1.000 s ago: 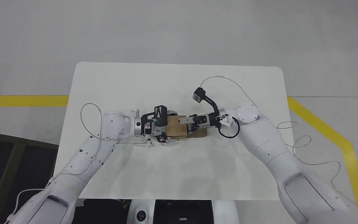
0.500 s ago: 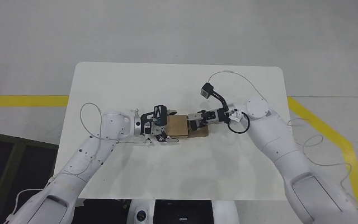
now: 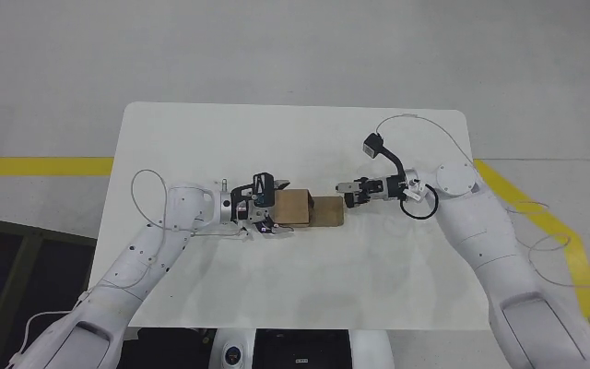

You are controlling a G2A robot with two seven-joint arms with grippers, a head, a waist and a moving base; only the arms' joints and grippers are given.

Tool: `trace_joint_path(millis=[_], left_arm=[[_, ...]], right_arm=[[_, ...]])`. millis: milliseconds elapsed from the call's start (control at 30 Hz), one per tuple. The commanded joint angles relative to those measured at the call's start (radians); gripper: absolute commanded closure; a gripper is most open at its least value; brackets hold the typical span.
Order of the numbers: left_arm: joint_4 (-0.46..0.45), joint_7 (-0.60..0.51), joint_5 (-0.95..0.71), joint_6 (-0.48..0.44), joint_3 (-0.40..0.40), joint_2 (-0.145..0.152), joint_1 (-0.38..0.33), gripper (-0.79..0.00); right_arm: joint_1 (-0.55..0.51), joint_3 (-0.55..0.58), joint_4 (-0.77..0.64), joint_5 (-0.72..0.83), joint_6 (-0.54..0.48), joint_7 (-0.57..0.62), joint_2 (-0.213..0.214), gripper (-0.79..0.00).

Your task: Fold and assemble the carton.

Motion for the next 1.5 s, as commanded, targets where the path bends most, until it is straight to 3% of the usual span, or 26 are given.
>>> trace_joint_path(millis=[0,200,367,567,767,1000,1300,1467], left_arm=[[-0.001,-0.001,0.0,0.001,0.002,0.0,0.001,-0.785],[-0.003,-0.003,0.002,0.005,0.007,-0.001,-0.001,-0.785],[-0.004,-0.004,0.005,0.009,0.007,-0.001,-0.002,-0.785],[-0.017,0.006,0.014,0.021,-0.01,0.006,0.004,-0.785],[-0.037,0.016,0.021,0.016,-0.038,0.018,0.018,-0.785],[-0.054,0.016,0.02,0.012,-0.047,0.023,0.03,-0.785],[-0.064,0.012,0.016,0.017,-0.049,0.025,0.033,-0.785],[-0.067,0.01,0.013,0.021,-0.048,0.025,0.032,-0.785]], right_arm=[[-0.011,0.007,-0.011,-0.013,0.009,-0.003,0.006,-0.785],[-0.044,0.002,-0.054,-0.028,0.05,-0.017,0.01,-0.785],[-0.06,0.04,-0.096,-0.014,0.011,-0.051,0.022,-0.785],[-0.092,0.09,-0.186,-0.035,0.041,-0.034,0.046,-0.785],[-0.229,0.174,-0.34,-0.045,0.093,-0.062,0.082,-0.785],[-0.407,0.251,-0.512,-0.073,0.141,-0.186,0.109,-0.785],[-0.555,0.31,-0.681,-0.117,0.196,-0.256,0.131,-0.785],[-0.597,0.307,-0.701,-0.103,0.248,-0.265,0.135,-0.785]])
